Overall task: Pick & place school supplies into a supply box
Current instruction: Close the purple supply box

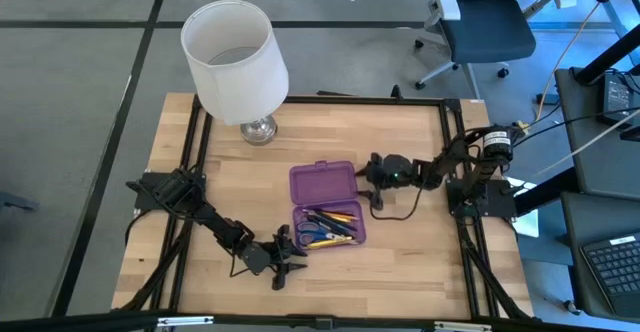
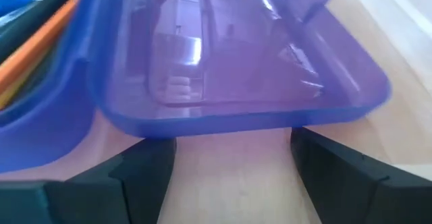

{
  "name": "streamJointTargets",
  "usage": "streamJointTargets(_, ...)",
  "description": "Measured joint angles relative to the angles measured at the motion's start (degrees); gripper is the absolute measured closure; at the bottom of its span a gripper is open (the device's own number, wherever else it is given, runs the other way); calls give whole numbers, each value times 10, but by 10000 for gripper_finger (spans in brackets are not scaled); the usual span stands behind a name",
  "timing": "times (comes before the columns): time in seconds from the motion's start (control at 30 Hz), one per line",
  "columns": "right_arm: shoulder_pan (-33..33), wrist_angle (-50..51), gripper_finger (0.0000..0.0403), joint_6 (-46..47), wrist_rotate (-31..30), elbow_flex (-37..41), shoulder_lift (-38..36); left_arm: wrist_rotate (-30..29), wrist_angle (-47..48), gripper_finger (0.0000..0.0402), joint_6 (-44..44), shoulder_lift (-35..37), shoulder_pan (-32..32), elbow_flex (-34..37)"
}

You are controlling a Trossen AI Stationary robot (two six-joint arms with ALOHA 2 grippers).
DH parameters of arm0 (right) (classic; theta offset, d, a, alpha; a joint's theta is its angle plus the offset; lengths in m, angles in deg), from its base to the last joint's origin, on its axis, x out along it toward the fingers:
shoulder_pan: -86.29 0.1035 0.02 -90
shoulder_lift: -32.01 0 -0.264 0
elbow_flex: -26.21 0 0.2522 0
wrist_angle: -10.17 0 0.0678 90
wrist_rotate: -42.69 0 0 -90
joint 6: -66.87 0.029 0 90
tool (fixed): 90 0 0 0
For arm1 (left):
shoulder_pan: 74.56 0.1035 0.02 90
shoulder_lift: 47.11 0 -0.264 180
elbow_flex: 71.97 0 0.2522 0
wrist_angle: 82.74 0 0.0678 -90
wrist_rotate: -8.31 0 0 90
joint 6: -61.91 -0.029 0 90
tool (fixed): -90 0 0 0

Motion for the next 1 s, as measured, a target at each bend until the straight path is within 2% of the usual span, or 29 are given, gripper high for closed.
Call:
streamJointTargets(0.27,13,-10,106,-46,23,1,0,0,0,260,0,0,0,0)
streamJointTargets(0.63,49,-33,106,-111,-84,1,0,1,0,260,0,0,0,0)
streamJointTargets(1.0,52,-80,106,-186,-70,0,-1,2,0,261,0,0,0,0)
